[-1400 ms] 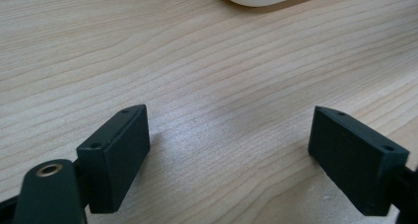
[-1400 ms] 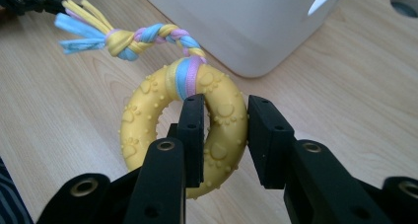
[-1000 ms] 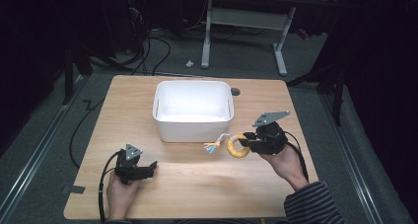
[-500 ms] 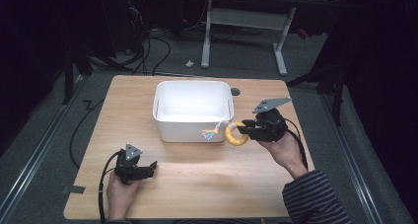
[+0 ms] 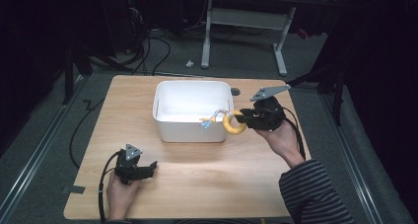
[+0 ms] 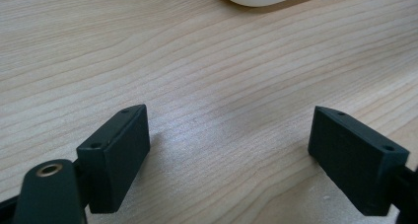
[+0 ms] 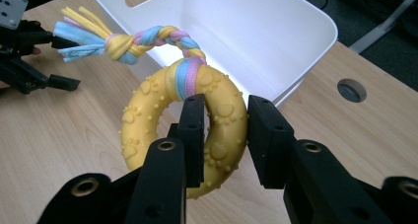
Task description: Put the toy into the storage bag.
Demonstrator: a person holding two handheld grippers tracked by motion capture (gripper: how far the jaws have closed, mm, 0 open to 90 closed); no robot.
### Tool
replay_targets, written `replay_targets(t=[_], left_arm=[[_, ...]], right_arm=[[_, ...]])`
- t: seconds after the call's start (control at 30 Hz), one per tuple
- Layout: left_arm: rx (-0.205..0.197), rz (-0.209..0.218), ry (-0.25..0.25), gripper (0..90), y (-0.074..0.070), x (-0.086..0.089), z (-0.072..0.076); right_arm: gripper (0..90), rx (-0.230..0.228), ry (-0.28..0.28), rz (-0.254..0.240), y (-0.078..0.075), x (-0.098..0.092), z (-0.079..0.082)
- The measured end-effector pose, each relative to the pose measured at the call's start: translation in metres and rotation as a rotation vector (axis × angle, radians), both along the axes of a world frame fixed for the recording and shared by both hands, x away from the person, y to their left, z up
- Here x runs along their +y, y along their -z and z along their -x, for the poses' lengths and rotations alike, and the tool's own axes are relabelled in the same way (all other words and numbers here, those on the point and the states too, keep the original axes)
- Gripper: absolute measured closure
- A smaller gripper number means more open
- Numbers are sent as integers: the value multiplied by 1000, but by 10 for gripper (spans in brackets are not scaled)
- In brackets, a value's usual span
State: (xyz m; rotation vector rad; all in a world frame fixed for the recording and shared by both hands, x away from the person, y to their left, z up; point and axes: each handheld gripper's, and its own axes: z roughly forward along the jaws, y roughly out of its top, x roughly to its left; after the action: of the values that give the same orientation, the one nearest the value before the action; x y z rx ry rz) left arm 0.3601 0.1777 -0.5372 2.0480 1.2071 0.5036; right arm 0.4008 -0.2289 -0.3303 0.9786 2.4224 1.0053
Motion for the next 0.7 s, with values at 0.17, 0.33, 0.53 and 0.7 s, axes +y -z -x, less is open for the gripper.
replay_targets(t=[0.17, 0.33, 0.53, 0.7], left_arm=[[1, 0, 0, 163, 0, 0, 0], [0, 0, 0, 163, 0, 0, 0], [1, 0, 0, 163, 0, 0, 0], [1, 0, 1, 162, 0, 0, 0]], right_arm=[[702, -7, 2, 1, -5, 4, -7], [702, -6, 4, 1, -8, 7, -11], [701, -12, 21, 13, -10, 12, -18], [701, -17, 29, 17, -11, 15, -28]])
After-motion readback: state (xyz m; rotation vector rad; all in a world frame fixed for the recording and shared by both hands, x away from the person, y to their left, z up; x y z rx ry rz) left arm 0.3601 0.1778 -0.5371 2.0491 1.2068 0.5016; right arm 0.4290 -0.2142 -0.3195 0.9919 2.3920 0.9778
